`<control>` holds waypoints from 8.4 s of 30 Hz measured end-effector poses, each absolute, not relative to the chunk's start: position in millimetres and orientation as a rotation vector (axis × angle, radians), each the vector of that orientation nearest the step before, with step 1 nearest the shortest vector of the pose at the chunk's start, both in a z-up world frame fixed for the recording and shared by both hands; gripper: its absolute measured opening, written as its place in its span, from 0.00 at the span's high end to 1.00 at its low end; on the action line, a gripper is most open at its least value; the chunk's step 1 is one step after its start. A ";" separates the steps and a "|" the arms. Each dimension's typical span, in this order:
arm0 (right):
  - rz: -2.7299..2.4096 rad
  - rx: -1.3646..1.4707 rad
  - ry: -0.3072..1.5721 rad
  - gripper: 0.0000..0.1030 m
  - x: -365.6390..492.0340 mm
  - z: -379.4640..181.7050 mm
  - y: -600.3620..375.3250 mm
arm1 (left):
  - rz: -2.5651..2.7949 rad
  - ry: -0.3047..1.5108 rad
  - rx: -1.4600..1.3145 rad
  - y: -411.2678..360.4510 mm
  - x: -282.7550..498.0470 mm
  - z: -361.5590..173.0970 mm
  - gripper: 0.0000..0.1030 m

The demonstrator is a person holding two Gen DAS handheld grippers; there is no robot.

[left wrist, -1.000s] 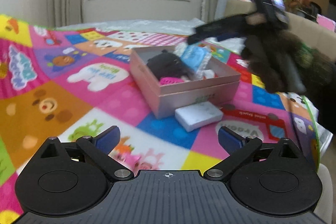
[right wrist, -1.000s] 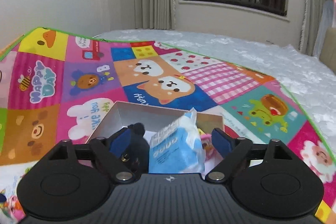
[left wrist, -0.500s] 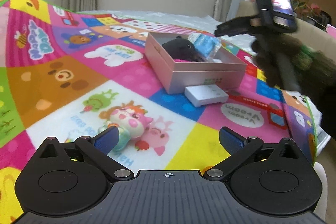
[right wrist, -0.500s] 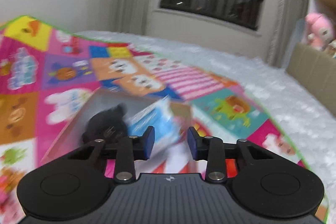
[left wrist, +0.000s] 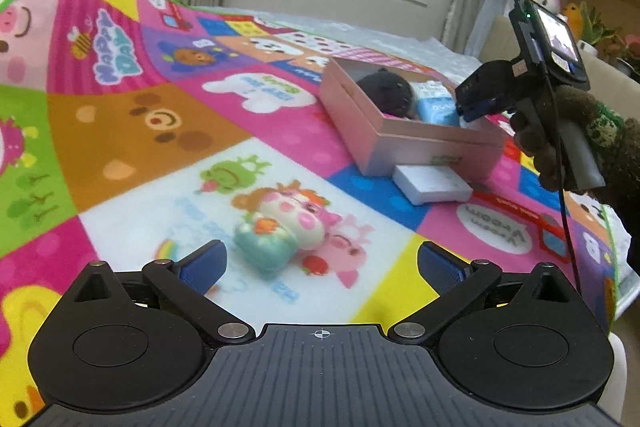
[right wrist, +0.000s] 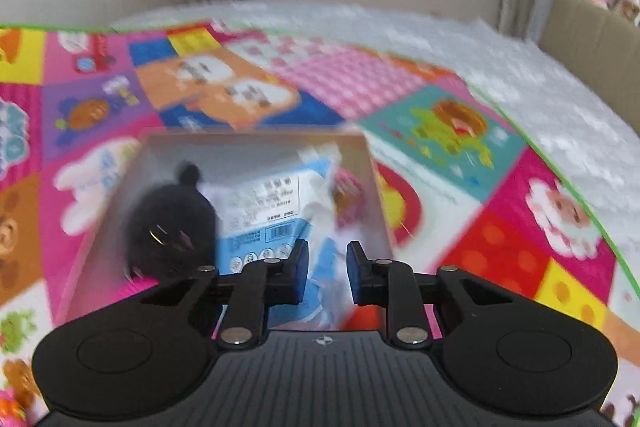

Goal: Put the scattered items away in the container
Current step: 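Release the blue packet in the pink box and withdraw the right tool, then move the right tool to the small white box, then grasp the small white box with the right tool and lift it, then grasp the pig figurine with the left tool while the right tool holds the white box, then lower the pig figurine into the pink box and open the left tool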

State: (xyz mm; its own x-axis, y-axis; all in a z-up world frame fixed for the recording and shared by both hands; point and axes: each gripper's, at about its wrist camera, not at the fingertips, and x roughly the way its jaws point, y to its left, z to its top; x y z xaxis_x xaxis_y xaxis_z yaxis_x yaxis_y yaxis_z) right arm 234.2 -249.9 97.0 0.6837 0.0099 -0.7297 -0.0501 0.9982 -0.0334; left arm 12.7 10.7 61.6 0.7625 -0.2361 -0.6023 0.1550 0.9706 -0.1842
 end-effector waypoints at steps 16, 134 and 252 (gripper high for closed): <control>0.180 -0.104 0.552 0.01 75.4 94.1 -242.0 | -0.163 0.719 -0.070 -2.7 14.5 48.7 0.00; -0.028 -0.042 0.602 0.00 31.5 26.1 -254.4 | -0.147 0.691 0.016 -6.9 43.3 41.9 0.00; 0.302 -0.022 0.546 0.07 206.8 133.7 -240.5 | -0.304 0.640 -0.082 -45.2 97.9 42.4 0.00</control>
